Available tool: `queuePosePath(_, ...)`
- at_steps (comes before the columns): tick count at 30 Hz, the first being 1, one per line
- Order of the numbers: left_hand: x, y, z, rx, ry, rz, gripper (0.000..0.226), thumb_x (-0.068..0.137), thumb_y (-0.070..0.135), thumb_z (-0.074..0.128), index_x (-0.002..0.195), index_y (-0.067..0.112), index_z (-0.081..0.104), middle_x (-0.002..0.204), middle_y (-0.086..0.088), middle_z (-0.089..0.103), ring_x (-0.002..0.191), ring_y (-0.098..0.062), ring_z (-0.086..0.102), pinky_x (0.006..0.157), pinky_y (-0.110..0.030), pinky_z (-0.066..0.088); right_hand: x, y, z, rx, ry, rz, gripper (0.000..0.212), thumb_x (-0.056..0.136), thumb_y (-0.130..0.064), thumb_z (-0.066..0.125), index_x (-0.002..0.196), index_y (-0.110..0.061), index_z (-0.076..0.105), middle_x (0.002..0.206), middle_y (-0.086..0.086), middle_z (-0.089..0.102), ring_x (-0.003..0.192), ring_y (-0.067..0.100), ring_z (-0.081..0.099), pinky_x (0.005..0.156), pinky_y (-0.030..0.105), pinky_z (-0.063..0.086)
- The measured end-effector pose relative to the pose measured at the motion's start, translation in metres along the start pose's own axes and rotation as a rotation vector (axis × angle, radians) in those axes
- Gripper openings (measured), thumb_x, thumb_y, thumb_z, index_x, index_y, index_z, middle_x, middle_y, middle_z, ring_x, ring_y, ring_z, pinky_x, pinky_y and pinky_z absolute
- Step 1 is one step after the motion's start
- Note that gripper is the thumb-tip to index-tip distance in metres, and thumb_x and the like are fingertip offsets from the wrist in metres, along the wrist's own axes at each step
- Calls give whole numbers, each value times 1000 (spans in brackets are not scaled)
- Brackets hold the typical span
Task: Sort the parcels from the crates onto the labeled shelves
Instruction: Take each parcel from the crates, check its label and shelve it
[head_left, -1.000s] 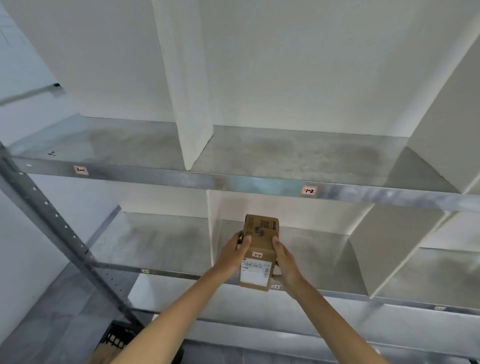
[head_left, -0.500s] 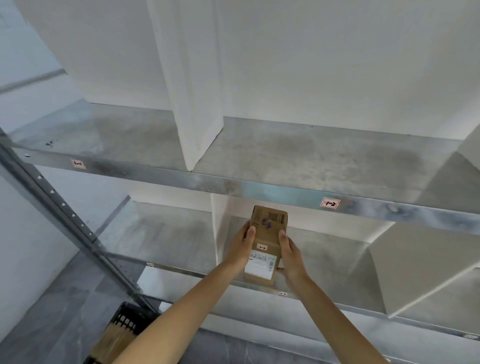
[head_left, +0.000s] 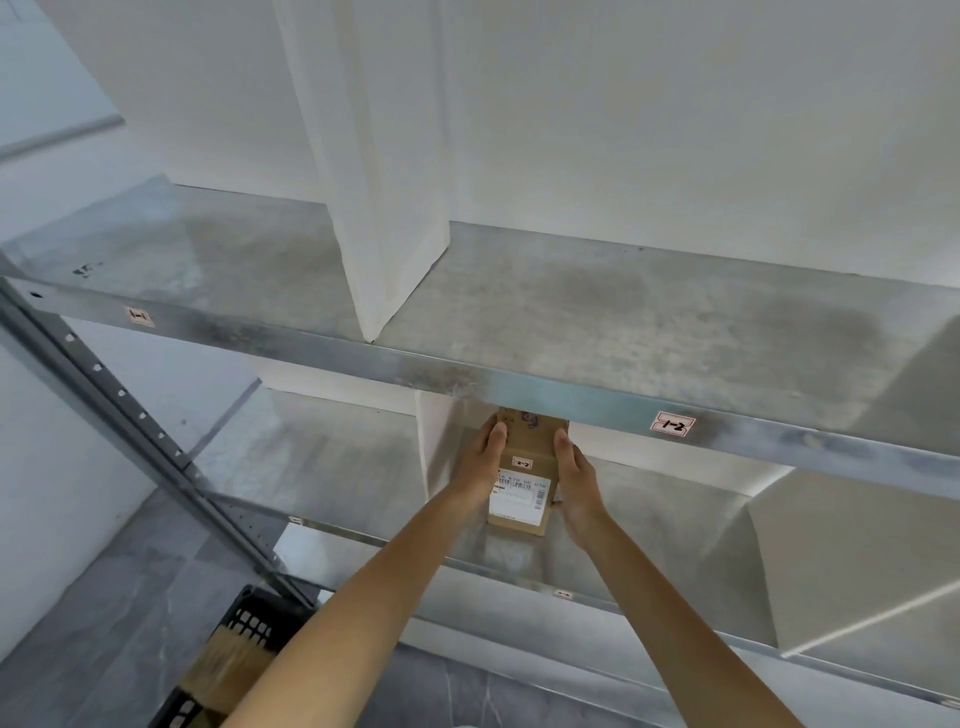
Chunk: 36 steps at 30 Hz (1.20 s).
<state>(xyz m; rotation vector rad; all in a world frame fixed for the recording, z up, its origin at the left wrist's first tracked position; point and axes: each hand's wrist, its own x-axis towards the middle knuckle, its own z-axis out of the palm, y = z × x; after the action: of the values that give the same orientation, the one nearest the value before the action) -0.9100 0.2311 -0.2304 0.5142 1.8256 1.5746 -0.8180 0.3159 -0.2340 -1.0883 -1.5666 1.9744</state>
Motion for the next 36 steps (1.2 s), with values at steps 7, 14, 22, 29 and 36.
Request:
queuePosePath(7, -4, 14, -4, 264, -39, -16, 42, 101, 39, 27, 135, 20, 42, 116, -8, 65, 100, -24, 63, 81, -32, 51, -2, 3, -2, -60, 24, -12, 35, 97, -49, 38, 107, -26, 62, 108, 4, 69, 98, 23, 66, 94, 47, 50)
queuePosePath(14, -9, 31, -4, 792, 185, 122, 37, 98, 32, 40, 132, 16, 41, 123, -12, 49, 112, -28, 51, 90, -42, 48, -8, -4, 2, -382, 217, -191, 49, 96, -44, 45, 136, -16, 44, 129, 10, 55, 117, 28, 54, 97, 41, 44)
queuePosePath(22, -44, 52, 3, 795, 160, 577, 36, 101, 29, 31, 136, 20, 37, 139, -5, 41, 128, -23, 37, 97, -36, 44, -38, -37, -2, -295, 403, -574, 34, 99, -21, 43, 128, -3, 48, 126, 14, 52, 119, 27, 46, 96, 25, 31)
queuePosePath(29, -106, 42, -33, 654, 117, 671, 28, 100, 23, 36, 121, 17, 53, 117, 0, 58, 105, -15, 56, 88, -36, 49, -98, -18, 17, -317, 249, -732, 22, 98, -14, 43, 115, -10, 56, 116, 3, 57, 109, 25, 53, 95, 47, 44)
queuePosePath(36, -185, 5, -100, 443, 172, 494, 23, 100, 24, 38, 113, 27, 57, 99, 13, 63, 91, -7, 61, 86, -27, 52, -166, 23, 71, -322, 130, -647, 20, 100, -16, 41, 110, -15, 58, 107, -2, 60, 101, 16, 55, 89, 28, 43)
